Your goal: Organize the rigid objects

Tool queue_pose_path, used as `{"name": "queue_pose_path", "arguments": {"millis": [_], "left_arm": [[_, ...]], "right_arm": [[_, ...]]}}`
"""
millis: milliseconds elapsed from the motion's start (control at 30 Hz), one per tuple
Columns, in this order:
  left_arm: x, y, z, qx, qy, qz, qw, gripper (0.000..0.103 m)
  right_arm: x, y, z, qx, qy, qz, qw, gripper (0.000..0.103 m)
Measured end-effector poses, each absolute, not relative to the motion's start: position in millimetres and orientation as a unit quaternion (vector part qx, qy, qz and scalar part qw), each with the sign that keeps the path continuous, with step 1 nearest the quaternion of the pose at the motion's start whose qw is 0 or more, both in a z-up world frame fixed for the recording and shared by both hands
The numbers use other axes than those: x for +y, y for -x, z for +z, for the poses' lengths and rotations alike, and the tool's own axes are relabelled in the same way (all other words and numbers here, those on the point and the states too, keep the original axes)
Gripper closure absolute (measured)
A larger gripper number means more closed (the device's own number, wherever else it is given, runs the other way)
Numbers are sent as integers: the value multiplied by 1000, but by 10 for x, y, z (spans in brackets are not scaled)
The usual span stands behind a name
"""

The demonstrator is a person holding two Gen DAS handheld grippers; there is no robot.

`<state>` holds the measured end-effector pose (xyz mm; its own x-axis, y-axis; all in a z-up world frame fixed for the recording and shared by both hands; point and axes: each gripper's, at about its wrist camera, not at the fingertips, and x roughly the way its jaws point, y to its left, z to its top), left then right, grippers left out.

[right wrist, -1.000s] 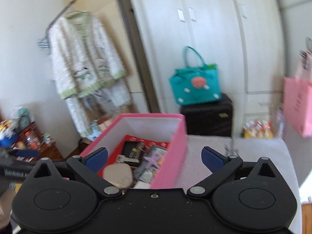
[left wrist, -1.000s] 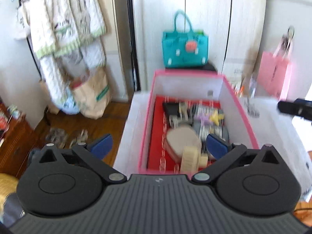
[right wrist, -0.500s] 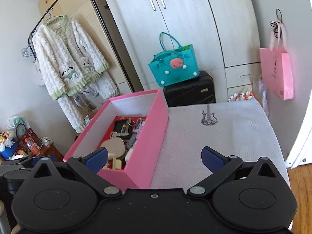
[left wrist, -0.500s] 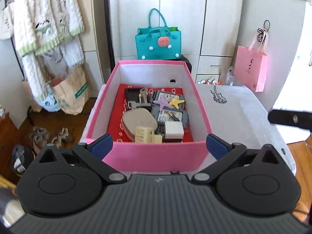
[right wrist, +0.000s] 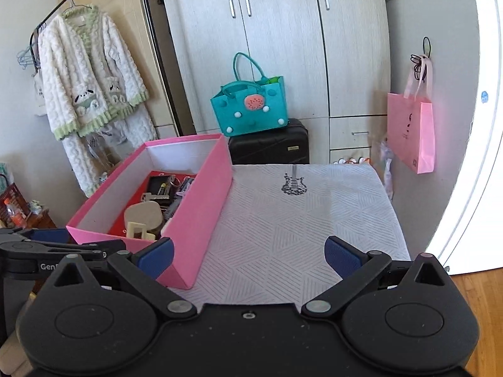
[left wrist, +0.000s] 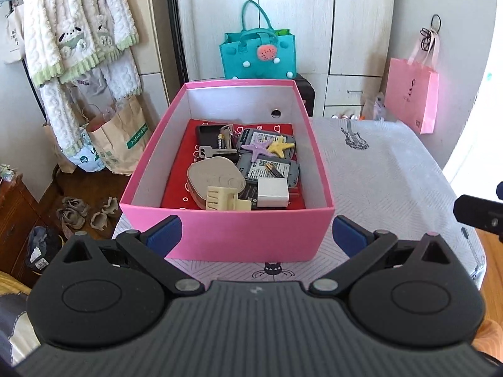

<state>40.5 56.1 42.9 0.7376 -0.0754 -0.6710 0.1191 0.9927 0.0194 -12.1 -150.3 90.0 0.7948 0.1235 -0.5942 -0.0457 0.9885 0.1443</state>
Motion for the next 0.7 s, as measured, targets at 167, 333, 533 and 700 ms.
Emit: {"name": "queue_pose_path", "arguments": {"millis": [167, 333, 533, 700], "left_arm": [[498, -365, 405, 354, -50, -49, 933, 0], [508, -280, 417, 348, -49, -41, 935, 0], [565, -211, 437, 339, -42, -31, 939, 0], [594, -158, 427, 328, -39, -15, 944, 0]], "right_arm": [[-1510, 157, 854, 322, -60, 41, 944, 0], [-1517, 215, 830, 320, -60, 35, 945, 0], [-1492, 229, 855, 315, -61, 40, 946, 0], [-1453, 282, 868, 303, -49, 32, 951, 0]]}}
